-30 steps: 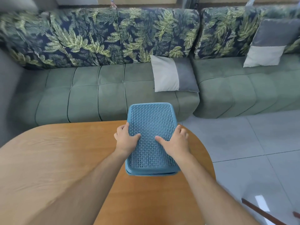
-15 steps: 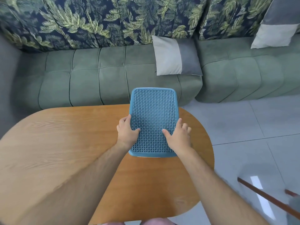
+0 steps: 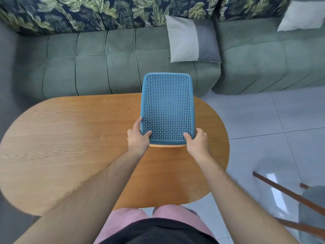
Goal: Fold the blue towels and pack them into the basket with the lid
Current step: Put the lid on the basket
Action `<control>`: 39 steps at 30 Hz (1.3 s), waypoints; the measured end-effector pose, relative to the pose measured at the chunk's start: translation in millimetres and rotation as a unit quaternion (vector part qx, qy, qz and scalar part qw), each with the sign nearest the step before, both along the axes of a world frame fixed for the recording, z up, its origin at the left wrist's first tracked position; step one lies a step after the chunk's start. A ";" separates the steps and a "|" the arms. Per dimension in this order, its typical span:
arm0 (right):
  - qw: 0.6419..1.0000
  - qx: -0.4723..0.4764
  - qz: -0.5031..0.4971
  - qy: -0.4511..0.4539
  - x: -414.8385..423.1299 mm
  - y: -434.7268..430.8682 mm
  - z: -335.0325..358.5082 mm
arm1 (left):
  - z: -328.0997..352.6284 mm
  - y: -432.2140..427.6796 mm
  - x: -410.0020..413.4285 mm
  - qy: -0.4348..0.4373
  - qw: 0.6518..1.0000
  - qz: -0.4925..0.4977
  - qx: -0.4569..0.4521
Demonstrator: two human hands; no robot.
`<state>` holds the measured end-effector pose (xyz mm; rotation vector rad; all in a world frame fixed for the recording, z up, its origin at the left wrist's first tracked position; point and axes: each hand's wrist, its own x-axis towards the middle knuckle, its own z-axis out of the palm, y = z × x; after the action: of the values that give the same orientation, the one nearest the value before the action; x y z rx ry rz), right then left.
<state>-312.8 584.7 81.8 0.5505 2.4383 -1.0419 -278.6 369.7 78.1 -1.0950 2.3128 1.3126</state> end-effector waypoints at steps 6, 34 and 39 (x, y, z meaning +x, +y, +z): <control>0.998 -0.033 -0.048 0.003 7.4 3.1 -9.2 | -8.3 4.3 6.7 -0.009 0.996 0.081 0.031; 0.999 0.039 -0.012 -0.006 4.2 -5.4 -1.2 | -6.5 0.3 7.4 -0.045 0.986 0.149 0.059; 0.991 0.086 0.094 0.043 -35.1 -12.5 4.5 | -2.3 -10.2 -33.8 -0.032 0.998 0.049 -0.003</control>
<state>-347.9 572.2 86.3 0.3247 2.6133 -0.8008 -312.5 359.6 75.8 -1.2478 2.2444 1.2860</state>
